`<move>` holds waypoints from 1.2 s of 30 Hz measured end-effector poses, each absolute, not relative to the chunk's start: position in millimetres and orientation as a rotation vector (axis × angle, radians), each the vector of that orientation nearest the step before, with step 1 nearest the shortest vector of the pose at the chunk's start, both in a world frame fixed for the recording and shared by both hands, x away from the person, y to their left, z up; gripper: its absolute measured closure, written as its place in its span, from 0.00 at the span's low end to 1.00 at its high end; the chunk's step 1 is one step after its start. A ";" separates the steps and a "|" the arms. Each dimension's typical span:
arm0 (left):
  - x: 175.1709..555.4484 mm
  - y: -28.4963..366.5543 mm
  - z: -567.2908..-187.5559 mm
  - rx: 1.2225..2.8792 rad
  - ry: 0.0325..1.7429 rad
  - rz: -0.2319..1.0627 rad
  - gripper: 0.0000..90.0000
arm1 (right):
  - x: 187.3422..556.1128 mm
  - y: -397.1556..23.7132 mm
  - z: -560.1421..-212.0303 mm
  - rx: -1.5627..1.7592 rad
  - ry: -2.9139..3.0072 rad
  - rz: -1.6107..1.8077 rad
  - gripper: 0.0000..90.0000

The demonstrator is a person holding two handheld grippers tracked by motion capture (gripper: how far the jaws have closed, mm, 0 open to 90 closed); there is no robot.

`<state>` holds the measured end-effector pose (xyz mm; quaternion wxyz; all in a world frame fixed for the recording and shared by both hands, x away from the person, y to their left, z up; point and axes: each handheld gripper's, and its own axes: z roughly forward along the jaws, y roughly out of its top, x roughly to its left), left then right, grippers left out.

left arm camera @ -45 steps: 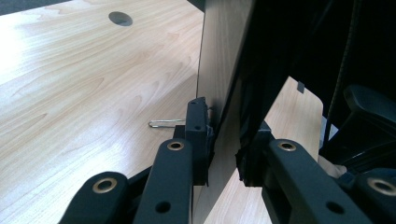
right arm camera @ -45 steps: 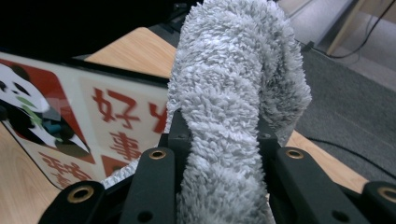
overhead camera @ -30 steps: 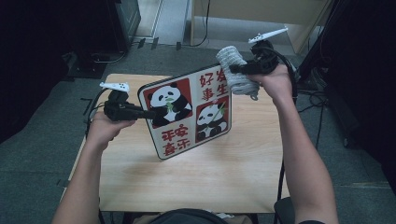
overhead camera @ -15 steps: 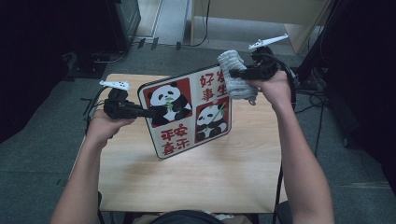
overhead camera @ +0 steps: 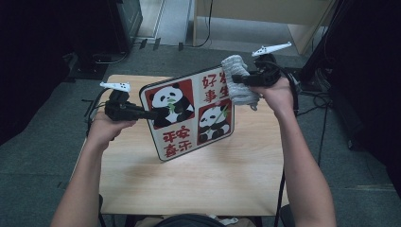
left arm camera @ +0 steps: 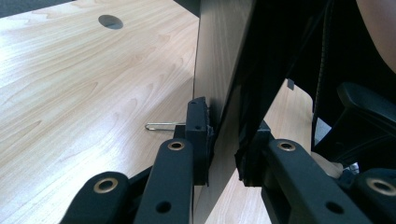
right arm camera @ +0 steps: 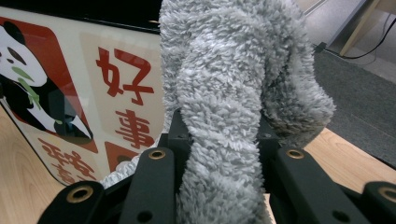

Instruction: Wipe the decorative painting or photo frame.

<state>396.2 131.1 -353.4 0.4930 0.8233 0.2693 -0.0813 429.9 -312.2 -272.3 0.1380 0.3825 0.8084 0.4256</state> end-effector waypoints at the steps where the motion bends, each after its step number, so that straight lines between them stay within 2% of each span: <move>1: 395.6 131.2 -353.2 1.999 0.652 -0.196 0.87 | 429.7 -312.0 -273.3 1.104 2.334 1.236 0.78; 36: 394.2 131.2 -354.1 1.993 0.658 -0.200 0.87 | 420.6 -316.2 -312.7 1.102 2.358 1.249 0.77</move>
